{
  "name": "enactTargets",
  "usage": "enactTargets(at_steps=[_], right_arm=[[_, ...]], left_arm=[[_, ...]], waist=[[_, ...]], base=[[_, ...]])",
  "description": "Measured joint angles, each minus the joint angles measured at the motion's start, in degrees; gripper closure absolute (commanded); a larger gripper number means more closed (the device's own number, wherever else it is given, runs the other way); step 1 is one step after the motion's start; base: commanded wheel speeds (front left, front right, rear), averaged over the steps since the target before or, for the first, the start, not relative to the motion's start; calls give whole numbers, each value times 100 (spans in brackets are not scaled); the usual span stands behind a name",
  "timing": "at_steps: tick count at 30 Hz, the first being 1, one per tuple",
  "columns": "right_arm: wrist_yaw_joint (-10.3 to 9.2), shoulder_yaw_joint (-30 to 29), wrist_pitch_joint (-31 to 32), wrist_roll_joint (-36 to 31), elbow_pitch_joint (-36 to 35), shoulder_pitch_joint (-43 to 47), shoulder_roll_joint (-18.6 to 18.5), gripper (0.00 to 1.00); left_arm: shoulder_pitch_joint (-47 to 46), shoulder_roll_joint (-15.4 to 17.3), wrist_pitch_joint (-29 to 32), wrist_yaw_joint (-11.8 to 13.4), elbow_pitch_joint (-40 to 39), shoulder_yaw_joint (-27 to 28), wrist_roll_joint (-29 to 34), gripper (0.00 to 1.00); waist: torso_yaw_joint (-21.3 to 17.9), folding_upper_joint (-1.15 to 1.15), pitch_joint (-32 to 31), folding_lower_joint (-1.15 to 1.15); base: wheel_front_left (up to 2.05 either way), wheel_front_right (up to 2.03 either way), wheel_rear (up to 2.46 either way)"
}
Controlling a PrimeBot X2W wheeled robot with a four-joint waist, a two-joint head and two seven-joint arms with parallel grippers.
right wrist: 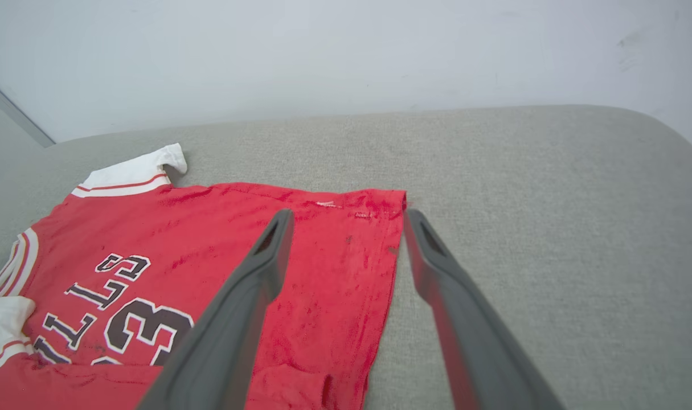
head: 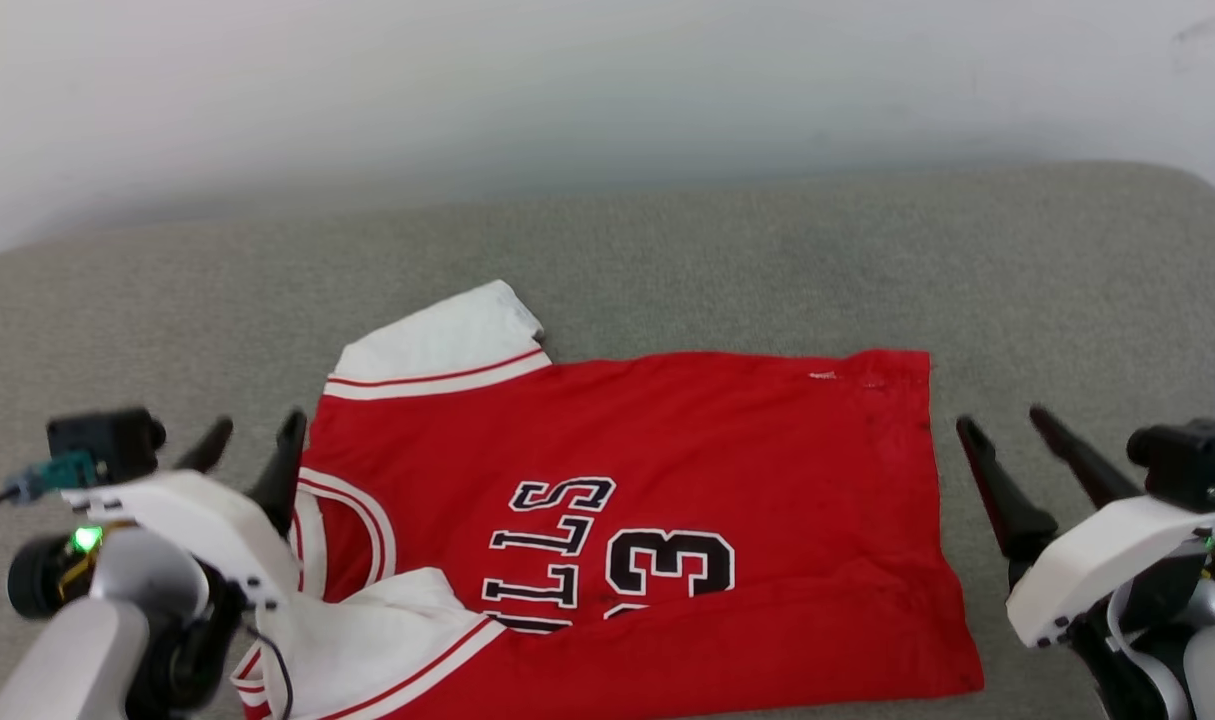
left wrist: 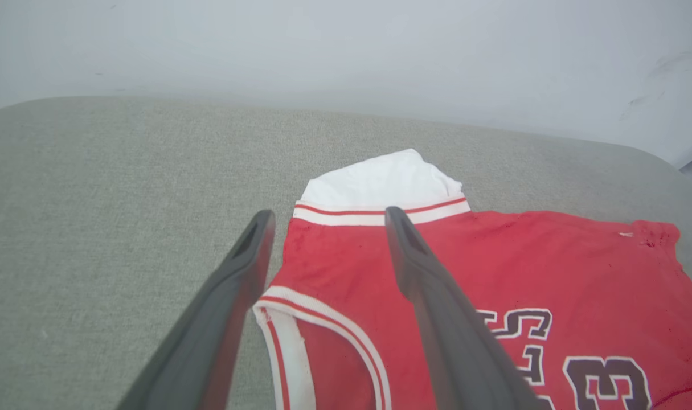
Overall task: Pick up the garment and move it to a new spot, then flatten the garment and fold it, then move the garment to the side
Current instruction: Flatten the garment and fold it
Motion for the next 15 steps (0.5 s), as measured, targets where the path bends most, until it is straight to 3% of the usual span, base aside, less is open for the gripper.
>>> enactTargets(at_steps=[8,15], right_arm=[[0,82,-701,-510,-380,-600,254,0],[1,235,-907,-649,-386,-954,390,0]], left_arm=[[-1294,-30,-236,-156,332,102,199,0],[-2361,168,449,-581,905,-63,87,0]], waist=[[-239,0,686,1],[-575,0,1282,2]], base=[[0,0,0],[0,0,0]])
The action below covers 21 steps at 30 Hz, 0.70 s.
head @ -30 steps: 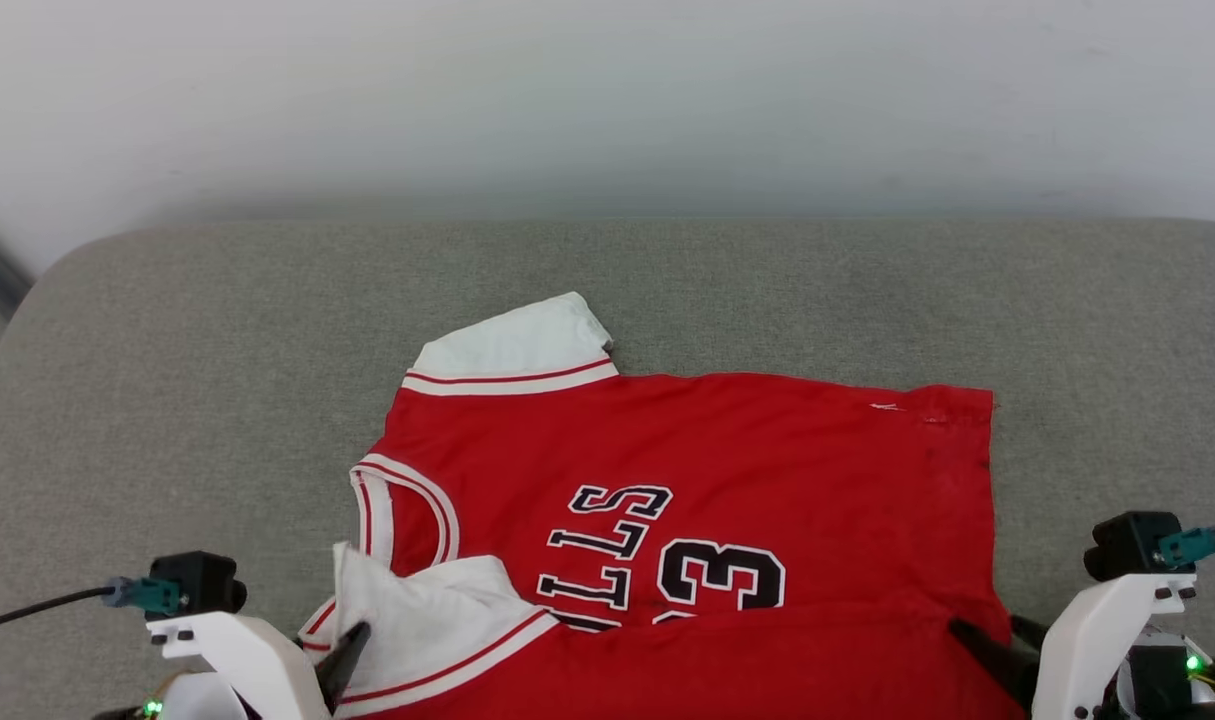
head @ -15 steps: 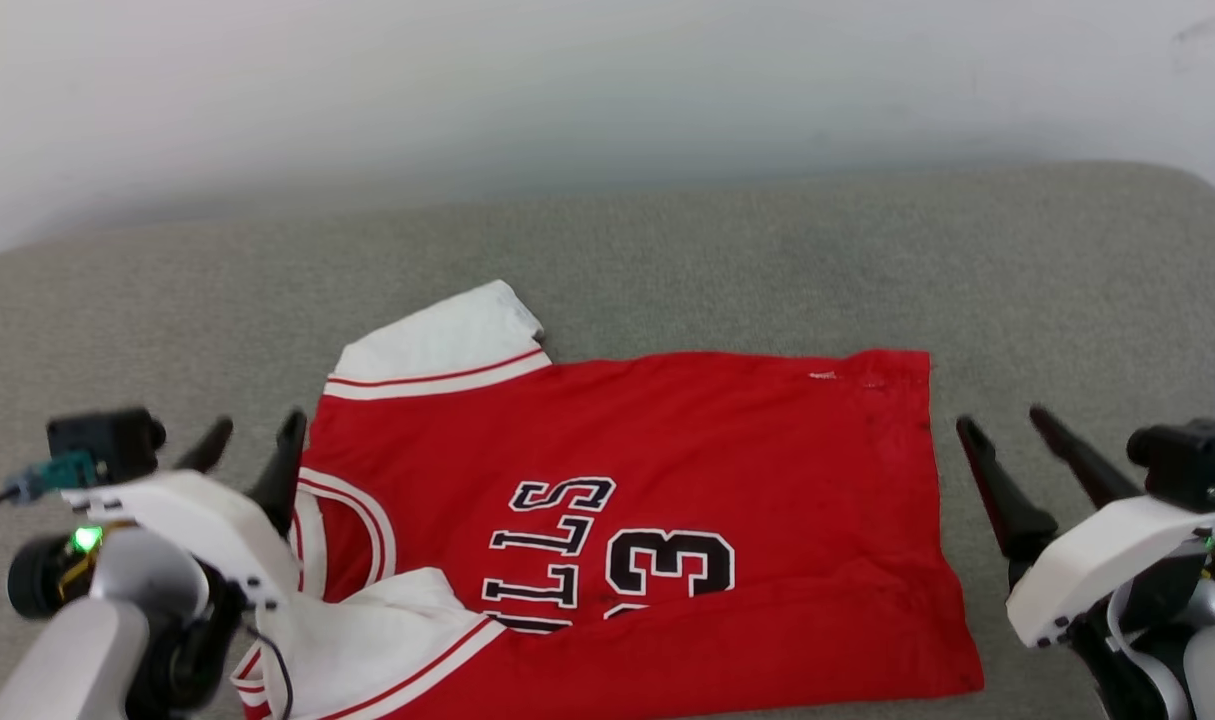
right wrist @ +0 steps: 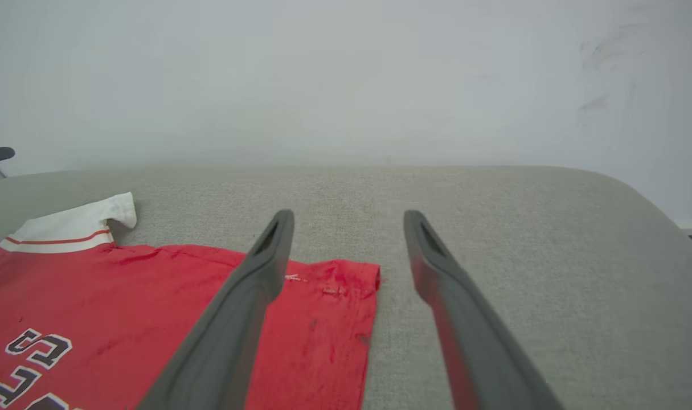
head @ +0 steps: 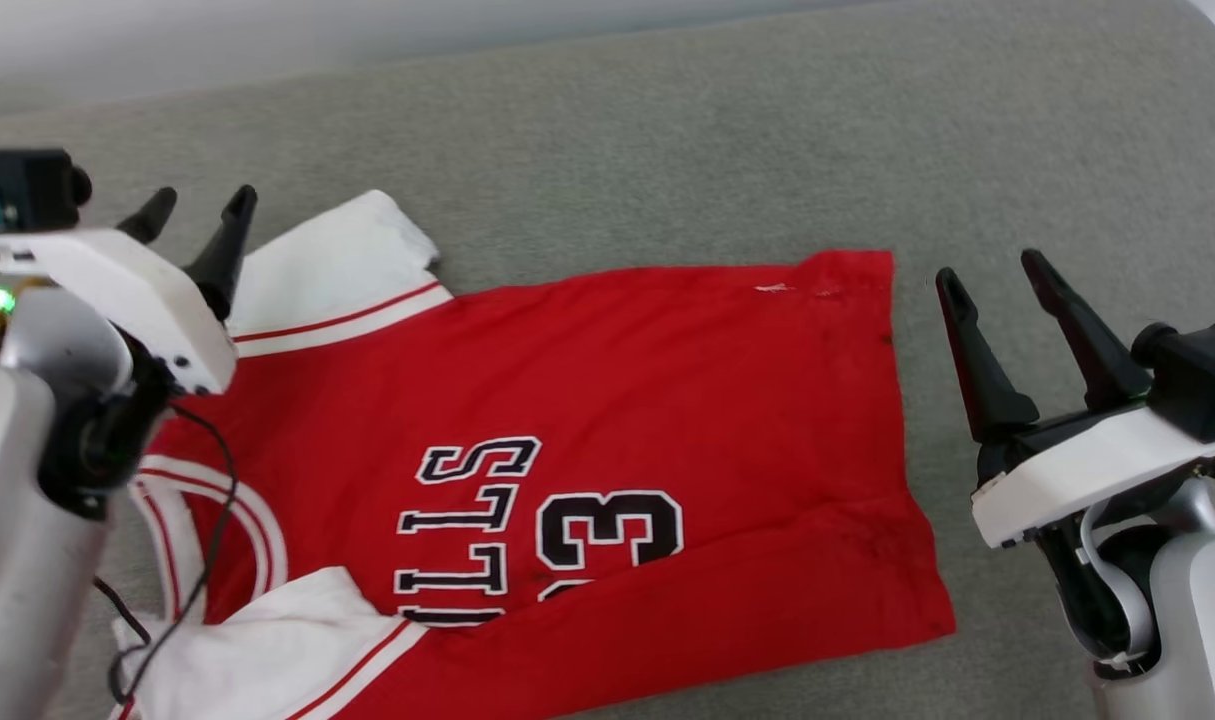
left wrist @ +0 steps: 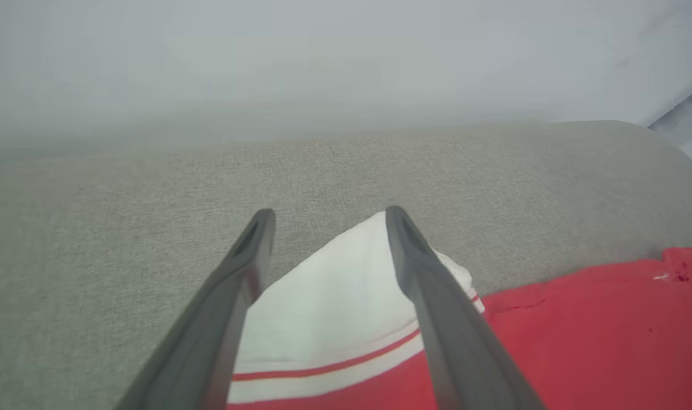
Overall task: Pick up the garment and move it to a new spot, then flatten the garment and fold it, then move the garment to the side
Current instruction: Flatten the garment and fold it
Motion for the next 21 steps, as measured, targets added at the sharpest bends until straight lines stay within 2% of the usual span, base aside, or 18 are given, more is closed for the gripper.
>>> enactTargets(at_steps=[6,9,15,21], right_arm=[[-1,69,-115,-19,12,-172,40,0],[-1,115,-149,-10,35,-206,89,0],[-1,187,-248,80,104,-220,208,0],[0,289,-398,167,257,-256,330,0]], left_arm=[[-735,426,1293,-536,577,-285,-246,0],[-1035,651,1984,-679,788,-432,-345,0],[-1443,1073,3178,-695,1014,-667,-364,0],[-1651,1422,3984,-553,1027,-669,-495,0]], waist=[[-390,0,307,0],[-569,0,451,0],[-887,0,763,0],[-1188,0,1046,-1]], base=[[0,0,0],[0,0,0],[0,0,0],[0,0,0]])
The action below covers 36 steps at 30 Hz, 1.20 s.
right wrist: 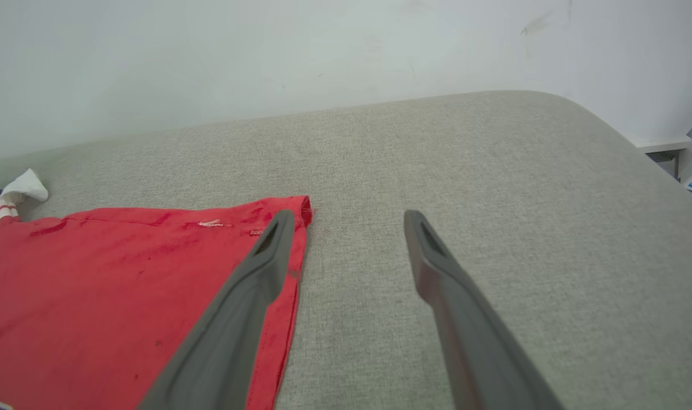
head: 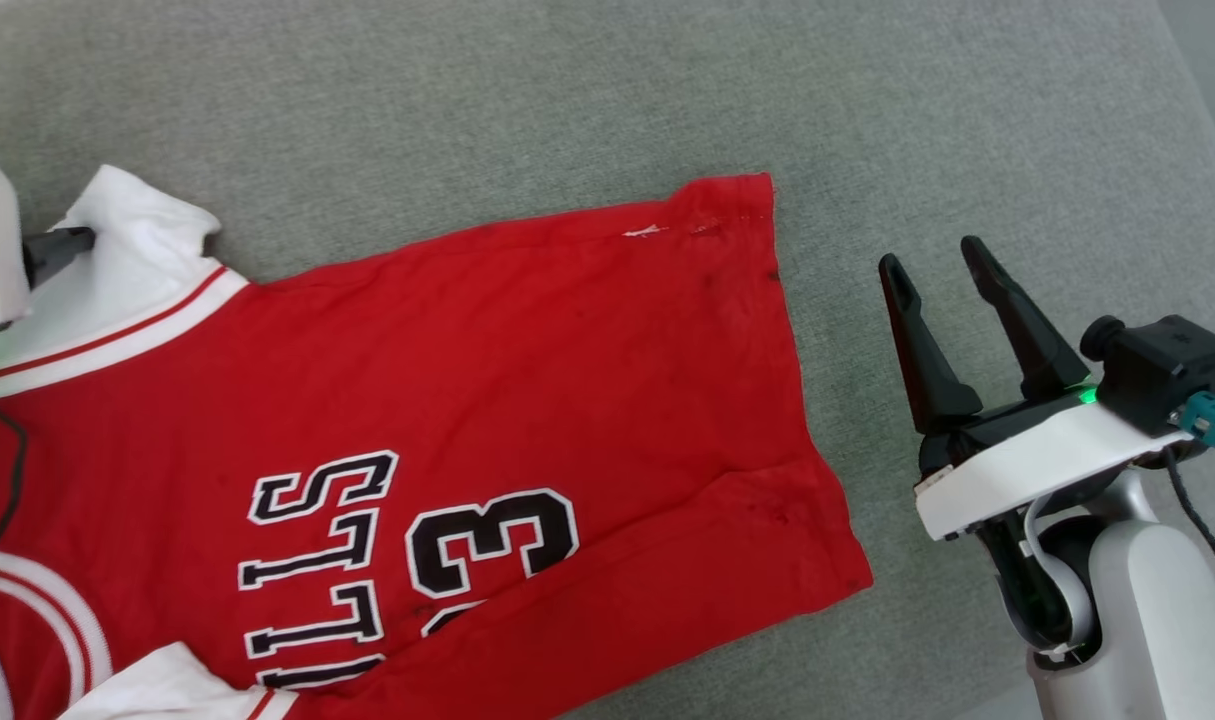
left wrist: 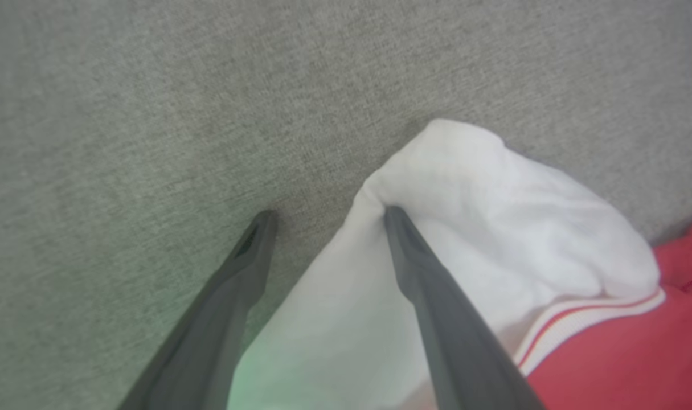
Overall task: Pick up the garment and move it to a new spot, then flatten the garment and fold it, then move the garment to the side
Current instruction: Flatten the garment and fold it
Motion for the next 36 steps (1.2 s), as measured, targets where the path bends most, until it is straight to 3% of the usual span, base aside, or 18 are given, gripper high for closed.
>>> enactTargets(at_steps=[1,2,4,10,18,26,29,30,35,36], right_arm=[[-1,-3,-9,30,36,-1,12,0],[0,3,-36,42,63,-3,24,0],[0,-3,-48,81,105,-11,34,0],[0,-75,124,397,225,-116,1,0],[-1,-272,1043,1076,621,-659,-415,0],[-1,-352,2706,1346,1379,-1525,-896,0],[-1,-359,3339,1360,1595,-1756,-981,0],[-1,-379,3897,1272,1761,-1954,-999,0],[0,-559,4821,1120,1976,-2268,-1006,0],[0,-595,4999,1093,1997,-2317,-1012,14]], left_arm=[[-10,19,100,57,1,23,-53,0],[-11,20,216,127,7,63,-147,51],[-10,36,335,243,-7,132,-261,100],[131,-104,154,431,-66,245,-381,100],[191,-539,-535,319,-97,101,-187,100],[-238,-1022,-1237,99,-403,-159,218,100],[-342,-1163,-1440,20,-485,-241,326,100],[-430,-1249,-1612,-32,-567,-290,405,100],[-469,-1345,-1782,-81,-642,-374,471,100],[-487,-1362,-1812,-87,-648,-390,488,100]], waist=[[-40,0,34,0],[-77,0,63,0],[-125,0,109,-1],[-70,0,87,0],[363,0,-116,0],[1055,0,-103,0],[1293,0,-36,0],[1494,0,44,0],[1732,0,152,0],[1767,0,166,0]], base=[[0,0,0],[0,0,0],[0,0,0],[0,0,0],[0,0,0],[0,0,0],[0,0,0],[0,0,0],[0,0,0],[0,0,0]])
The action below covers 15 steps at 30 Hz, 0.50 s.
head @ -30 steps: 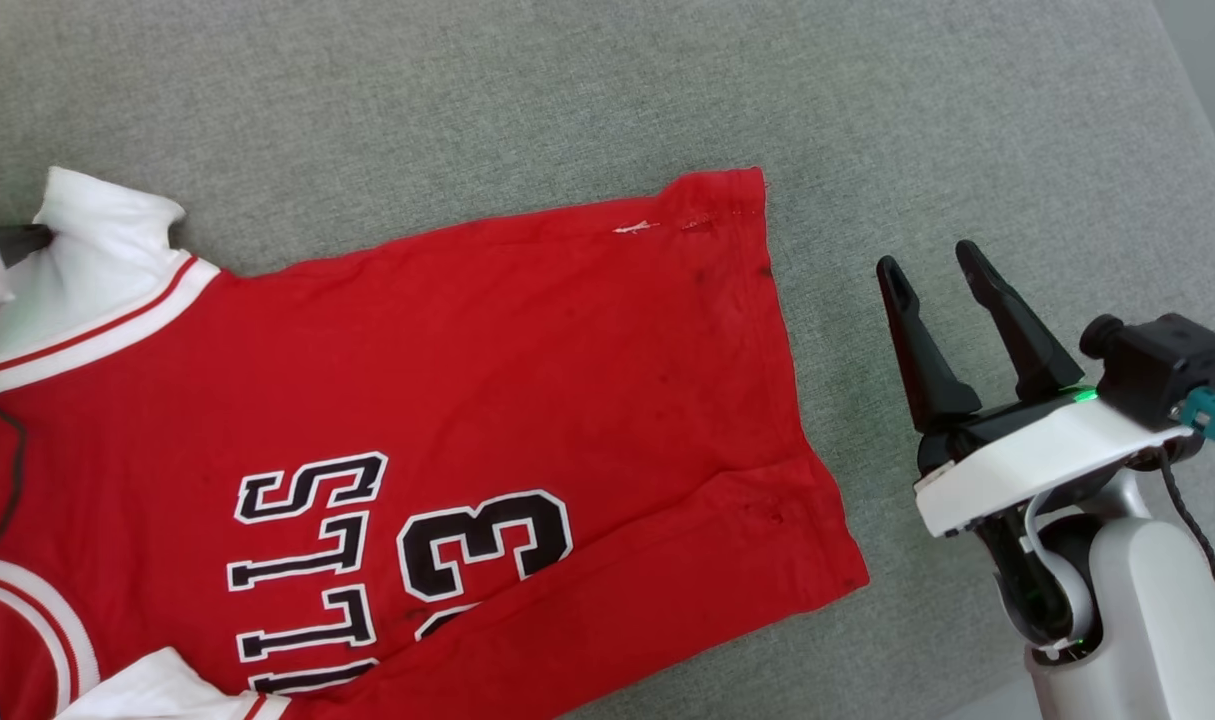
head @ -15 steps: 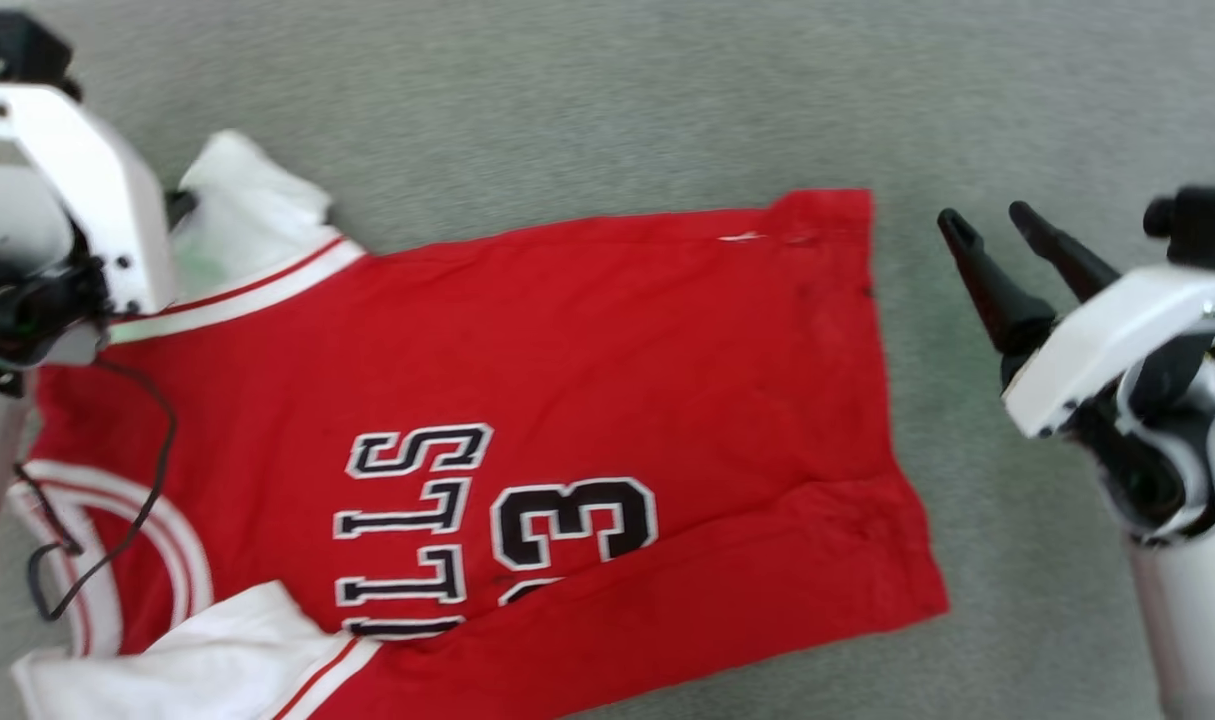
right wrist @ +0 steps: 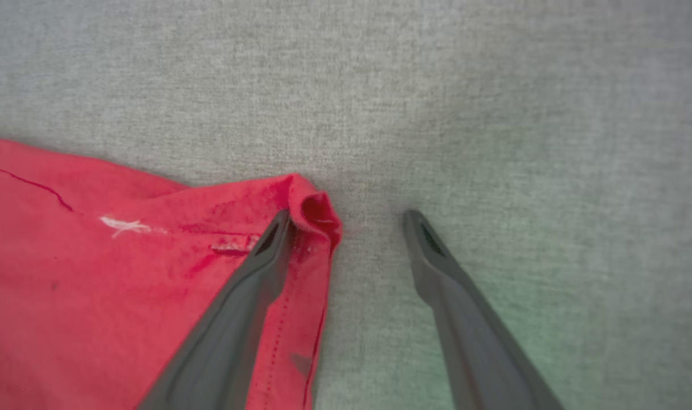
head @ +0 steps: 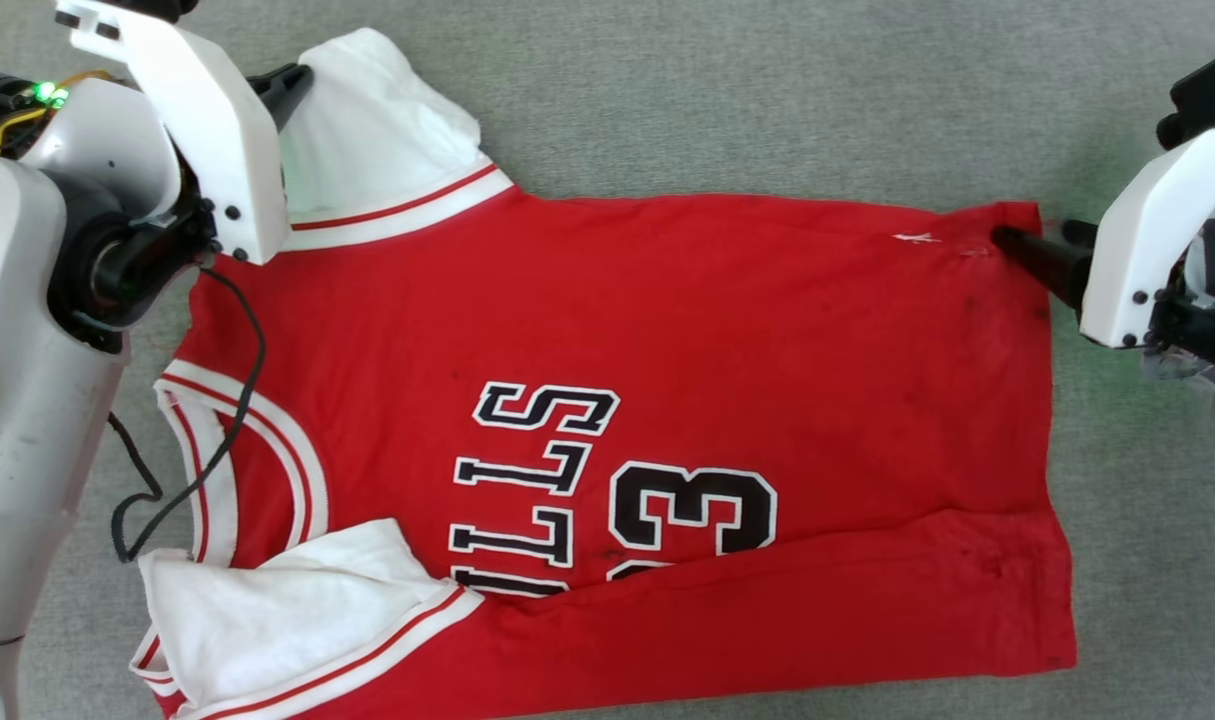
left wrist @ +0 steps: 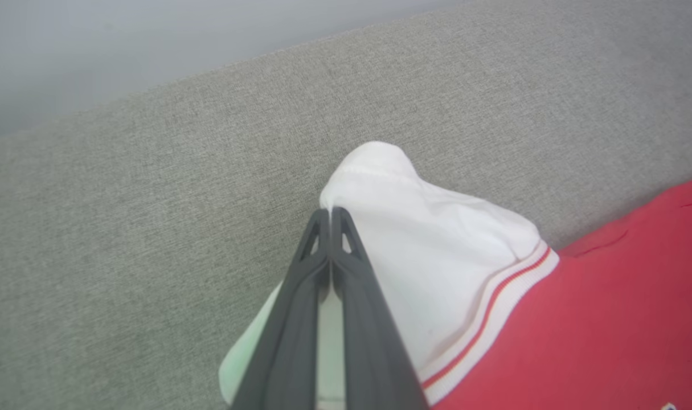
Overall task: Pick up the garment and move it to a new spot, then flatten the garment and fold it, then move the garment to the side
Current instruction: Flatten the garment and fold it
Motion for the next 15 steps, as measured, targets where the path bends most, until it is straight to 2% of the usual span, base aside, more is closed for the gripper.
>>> enactTargets(at_steps=[1,2,9,15], right_arm=[[0,-26,127,-42,-3,-34,-4,71],[-1,-66,225,-64,-7,-51,3,100],[-1,-148,428,-271,-218,-21,112,100],[0,-172,-182,-421,-643,110,71,100]], left_arm=[[-10,-21,-19,-12,-3,-13,2,100],[-11,-35,-42,-22,-1,-20,8,100],[8,-81,-187,-45,92,-52,7,100],[244,-145,-598,-25,176,24,-31,100]], waist=[[33,0,10,0],[60,0,19,0],[123,0,-59,0],[127,0,-294,0]], base=[[0,0,0],[0,0,0],[0,0,0],[0,0,0]])
